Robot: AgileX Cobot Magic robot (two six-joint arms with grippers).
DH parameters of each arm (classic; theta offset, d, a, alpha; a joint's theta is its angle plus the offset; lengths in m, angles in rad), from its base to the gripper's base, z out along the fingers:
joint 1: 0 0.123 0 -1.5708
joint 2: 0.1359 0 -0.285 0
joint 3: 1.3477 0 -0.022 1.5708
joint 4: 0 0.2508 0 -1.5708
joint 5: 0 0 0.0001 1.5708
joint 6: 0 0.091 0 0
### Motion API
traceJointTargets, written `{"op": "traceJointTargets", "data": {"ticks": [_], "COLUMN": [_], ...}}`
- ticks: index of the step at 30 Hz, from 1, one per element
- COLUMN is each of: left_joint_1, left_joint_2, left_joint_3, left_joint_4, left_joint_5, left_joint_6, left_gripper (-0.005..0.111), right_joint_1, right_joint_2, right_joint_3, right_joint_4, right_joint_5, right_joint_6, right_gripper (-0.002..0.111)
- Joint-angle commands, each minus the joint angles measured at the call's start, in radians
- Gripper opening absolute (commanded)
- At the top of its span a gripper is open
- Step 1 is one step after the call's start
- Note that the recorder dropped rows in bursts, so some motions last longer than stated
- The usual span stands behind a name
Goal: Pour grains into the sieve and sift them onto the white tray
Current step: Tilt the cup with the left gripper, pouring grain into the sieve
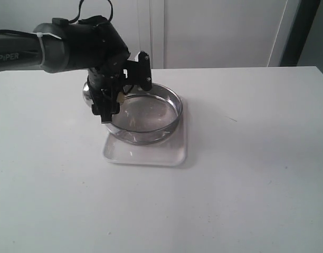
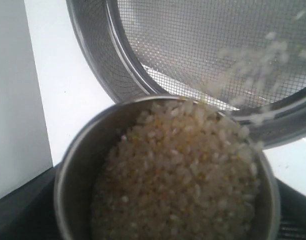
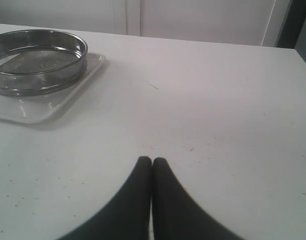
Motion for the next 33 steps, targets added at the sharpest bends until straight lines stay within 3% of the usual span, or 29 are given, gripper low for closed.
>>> {"op": "traceJointTargets", "data": {"ticks": [1, 11, 33], "left_joint_1": [-0.004, -0.044, -0.051], "left_joint_2": [0.008, 0.020, 0.036], "left_joint_3": [-0.009, -0.009, -0.021], "left_joint_4": [0.045, 0.152, 0.278], "left_joint_5": [-0.010, -0.021, -0.027], "left_joint_6": [-0.041, -0.051, -0.072], "left_gripper": [0.000, 0.000, 0.000], "right_joint_1": [0.004, 0.004, 0.004], "right_joint_2": [-0.005, -0.005, -0.005], "right_joint_3": [0.002, 0.002, 0.002], "right_joint_4": [0.004, 0.004, 0.004], "right_joint_5": [-0.007, -0.007, -0.007], "right_joint_6": [0.006, 0.006, 0.006], "right_gripper": [0.000, 0.000, 0.000]}}
